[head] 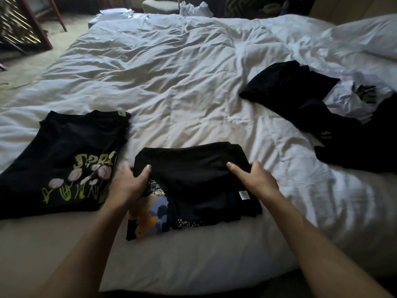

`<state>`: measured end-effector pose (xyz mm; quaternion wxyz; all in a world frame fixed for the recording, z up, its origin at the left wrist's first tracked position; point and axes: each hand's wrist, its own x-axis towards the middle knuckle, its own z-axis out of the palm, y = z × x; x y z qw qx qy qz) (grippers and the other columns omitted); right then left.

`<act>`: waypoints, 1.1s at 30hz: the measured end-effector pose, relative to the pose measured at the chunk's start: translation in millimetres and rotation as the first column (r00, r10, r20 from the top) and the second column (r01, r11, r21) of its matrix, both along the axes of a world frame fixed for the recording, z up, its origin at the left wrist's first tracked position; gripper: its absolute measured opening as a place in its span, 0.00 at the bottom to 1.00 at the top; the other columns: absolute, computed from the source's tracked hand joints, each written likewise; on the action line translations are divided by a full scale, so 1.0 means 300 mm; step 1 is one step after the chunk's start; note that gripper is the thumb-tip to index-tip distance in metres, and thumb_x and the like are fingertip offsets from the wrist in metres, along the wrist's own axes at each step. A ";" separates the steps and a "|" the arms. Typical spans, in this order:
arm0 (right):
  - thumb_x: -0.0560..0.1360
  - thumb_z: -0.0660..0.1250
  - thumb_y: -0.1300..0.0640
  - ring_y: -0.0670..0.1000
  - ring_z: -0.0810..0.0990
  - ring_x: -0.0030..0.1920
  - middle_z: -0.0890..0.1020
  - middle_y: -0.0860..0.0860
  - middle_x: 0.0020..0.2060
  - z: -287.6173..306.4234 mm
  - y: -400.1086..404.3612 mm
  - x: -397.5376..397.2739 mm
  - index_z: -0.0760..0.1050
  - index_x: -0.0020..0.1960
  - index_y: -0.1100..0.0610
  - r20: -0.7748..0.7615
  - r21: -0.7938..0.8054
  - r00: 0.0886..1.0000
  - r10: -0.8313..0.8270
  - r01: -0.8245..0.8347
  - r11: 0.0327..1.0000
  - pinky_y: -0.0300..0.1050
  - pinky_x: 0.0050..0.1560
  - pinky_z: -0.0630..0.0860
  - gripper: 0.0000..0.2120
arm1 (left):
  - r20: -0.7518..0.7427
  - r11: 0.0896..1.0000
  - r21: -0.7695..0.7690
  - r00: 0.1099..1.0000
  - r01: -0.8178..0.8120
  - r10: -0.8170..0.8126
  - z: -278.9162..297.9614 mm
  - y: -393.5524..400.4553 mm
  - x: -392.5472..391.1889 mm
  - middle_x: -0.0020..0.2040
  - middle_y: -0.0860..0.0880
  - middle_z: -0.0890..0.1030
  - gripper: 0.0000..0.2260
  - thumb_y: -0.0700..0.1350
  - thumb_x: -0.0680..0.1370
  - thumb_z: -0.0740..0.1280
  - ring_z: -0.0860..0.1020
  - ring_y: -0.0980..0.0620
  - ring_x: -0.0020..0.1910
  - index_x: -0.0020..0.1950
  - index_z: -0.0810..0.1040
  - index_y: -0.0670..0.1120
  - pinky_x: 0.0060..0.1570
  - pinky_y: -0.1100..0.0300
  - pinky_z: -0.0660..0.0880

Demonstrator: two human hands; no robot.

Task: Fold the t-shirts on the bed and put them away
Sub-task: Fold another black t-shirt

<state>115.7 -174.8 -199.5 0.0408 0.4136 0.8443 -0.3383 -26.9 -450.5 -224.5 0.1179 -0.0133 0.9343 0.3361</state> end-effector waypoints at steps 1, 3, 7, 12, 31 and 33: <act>0.69 0.62 0.26 0.59 0.76 0.62 0.78 0.57 0.61 -0.007 -0.017 0.024 0.69 0.65 0.58 0.000 -0.014 1.000 0.002 -0.002 1.000 0.55 0.61 0.74 0.40 | 0.020 1.000 -0.026 1.000 0.008 -0.008 -0.004 -0.009 0.015 0.62 0.40 0.78 0.27 0.63 0.78 0.63 0.76 0.39 0.60 0.66 0.73 0.43 0.53 0.52 0.70; 0.70 0.64 0.28 0.59 0.77 0.61 0.79 0.56 0.60 -0.018 -0.047 0.046 0.69 0.64 0.58 -0.037 -0.027 0.999 -0.002 0.001 1.000 0.54 0.60 0.74 0.38 | 0.015 0.998 -0.054 1.000 0.013 -0.012 0.000 -0.021 0.041 0.61 0.39 0.79 0.26 0.63 0.78 0.63 0.76 0.38 0.60 0.65 0.73 0.44 0.54 0.51 0.71; 0.75 0.70 0.45 0.59 0.77 0.60 0.80 0.57 0.57 -0.041 -0.088 0.064 0.71 0.62 0.61 -0.200 -0.012 0.979 0.030 -0.033 0.999 0.50 0.57 0.74 0.24 | -0.034 0.997 -0.055 0.998 0.053 -0.055 0.011 -0.005 0.115 0.61 0.35 0.78 0.21 0.56 0.80 0.64 0.75 0.36 0.61 0.63 0.70 0.40 0.55 0.49 0.71; 0.74 0.73 0.53 0.51 0.83 0.53 0.85 0.52 0.49 -0.038 -0.003 0.075 0.81 0.56 0.58 -0.367 -0.092 0.917 0.158 -0.205 0.974 0.53 0.58 0.78 0.13 | -0.105 0.994 0.084 0.992 0.073 -0.064 0.028 -0.044 0.147 0.57 0.37 0.80 0.17 0.50 0.79 0.68 0.78 0.38 0.57 0.62 0.73 0.41 0.48 0.54 0.70; 0.74 0.70 0.43 0.55 0.77 0.59 0.80 0.53 0.57 -0.025 -0.063 0.041 0.75 0.62 0.54 -0.296 0.038 0.955 -0.014 0.026 0.999 0.49 0.57 0.74 0.22 | -0.340 0.678 -0.364 0.586 0.639 -0.735 0.121 0.389 0.016 0.72 0.49 0.69 0.29 0.56 0.77 0.68 0.66 0.46 0.71 0.76 0.66 0.53 0.67 0.50 0.64; 0.76 0.69 0.48 0.54 0.79 0.50 0.82 0.53 0.47 -0.023 -0.035 -0.001 0.78 0.52 0.59 -0.338 -0.090 0.938 -0.074 0.046 0.995 0.51 0.52 0.74 0.14 | -0.222 0.660 -0.345 0.625 0.667 -0.748 0.101 0.471 -0.021 0.72 0.49 0.69 0.28 0.57 0.77 0.67 0.67 0.46 0.71 0.76 0.66 0.53 0.68 0.50 0.65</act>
